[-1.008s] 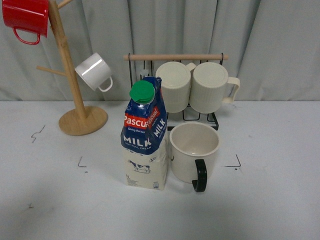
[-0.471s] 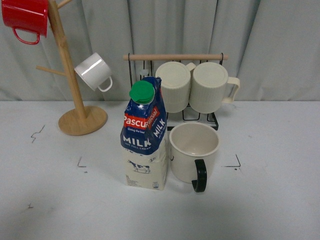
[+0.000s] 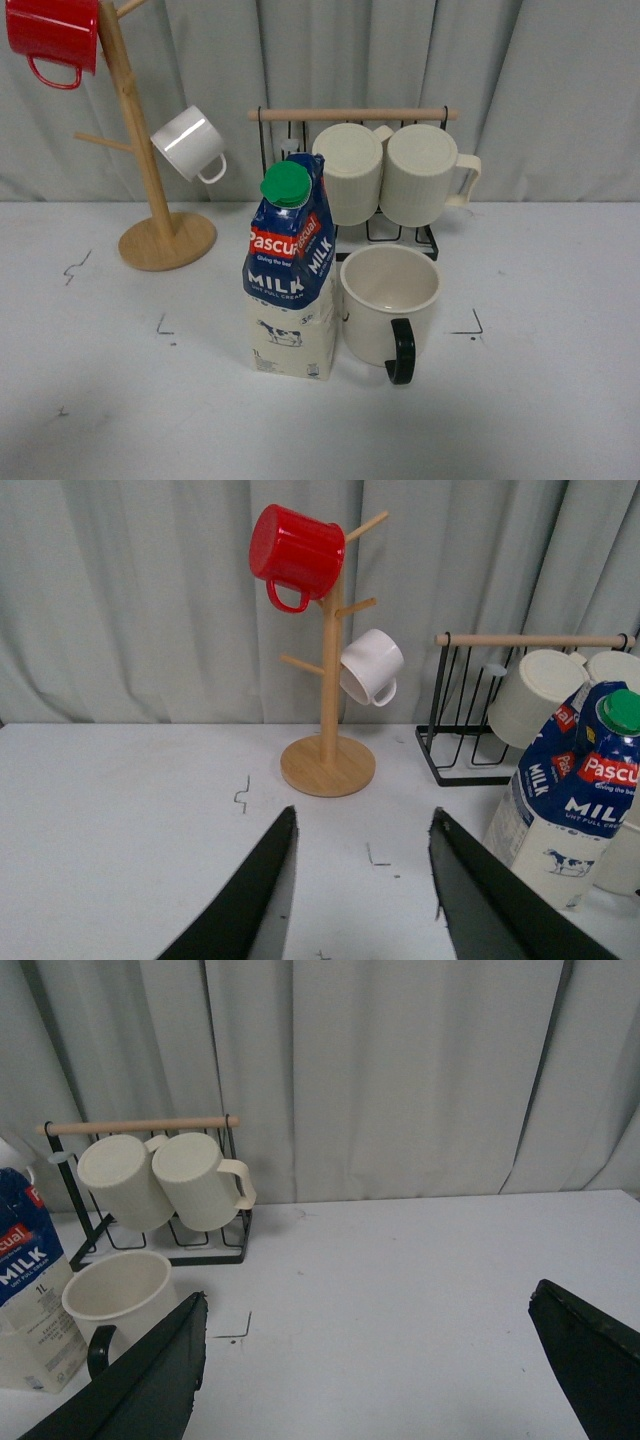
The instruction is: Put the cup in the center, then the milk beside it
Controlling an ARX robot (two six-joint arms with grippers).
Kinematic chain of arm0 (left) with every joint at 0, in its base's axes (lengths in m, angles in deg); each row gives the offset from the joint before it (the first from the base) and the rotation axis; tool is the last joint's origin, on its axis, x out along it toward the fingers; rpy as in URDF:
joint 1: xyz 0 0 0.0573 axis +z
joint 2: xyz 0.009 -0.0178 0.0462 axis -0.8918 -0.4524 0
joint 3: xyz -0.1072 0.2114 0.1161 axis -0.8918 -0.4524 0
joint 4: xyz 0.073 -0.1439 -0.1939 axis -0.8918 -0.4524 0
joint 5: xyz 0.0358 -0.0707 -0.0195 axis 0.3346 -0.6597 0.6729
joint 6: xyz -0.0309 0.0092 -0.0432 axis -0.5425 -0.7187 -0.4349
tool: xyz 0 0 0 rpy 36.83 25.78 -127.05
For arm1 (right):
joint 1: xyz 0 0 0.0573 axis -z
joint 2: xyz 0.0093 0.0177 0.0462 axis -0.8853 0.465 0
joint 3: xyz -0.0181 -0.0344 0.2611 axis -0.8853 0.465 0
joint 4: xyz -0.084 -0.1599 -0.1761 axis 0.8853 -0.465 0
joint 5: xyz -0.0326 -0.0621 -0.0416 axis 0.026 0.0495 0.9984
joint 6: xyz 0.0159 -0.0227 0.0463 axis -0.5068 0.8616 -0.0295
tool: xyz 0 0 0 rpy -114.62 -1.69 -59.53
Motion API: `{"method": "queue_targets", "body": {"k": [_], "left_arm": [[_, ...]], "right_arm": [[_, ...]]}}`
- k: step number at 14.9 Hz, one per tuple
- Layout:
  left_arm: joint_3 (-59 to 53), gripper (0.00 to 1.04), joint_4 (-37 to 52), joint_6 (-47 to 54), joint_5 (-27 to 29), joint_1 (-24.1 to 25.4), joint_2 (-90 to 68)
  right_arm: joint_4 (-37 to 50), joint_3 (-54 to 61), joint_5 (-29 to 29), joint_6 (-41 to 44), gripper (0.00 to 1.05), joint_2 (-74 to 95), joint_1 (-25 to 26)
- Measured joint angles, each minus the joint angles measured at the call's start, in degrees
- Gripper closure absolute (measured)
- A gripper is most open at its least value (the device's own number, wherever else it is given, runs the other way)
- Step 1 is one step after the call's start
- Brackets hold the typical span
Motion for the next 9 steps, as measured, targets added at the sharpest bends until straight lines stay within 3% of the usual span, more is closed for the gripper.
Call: {"method": "queue_targets", "body": {"k": [5,9], "left_arm": [[0.0,0.06,0.0,0.0,0.02,0.0,0.0],[0.0,0.07,0.0,0.04,0.02,0.0,0.0]], "right_arm": [[0.0,0.0,0.0,0.0,0.06,0.0,0.0],[0.0,0.0,0.0,0.0,0.06,0.0,0.0]]}}
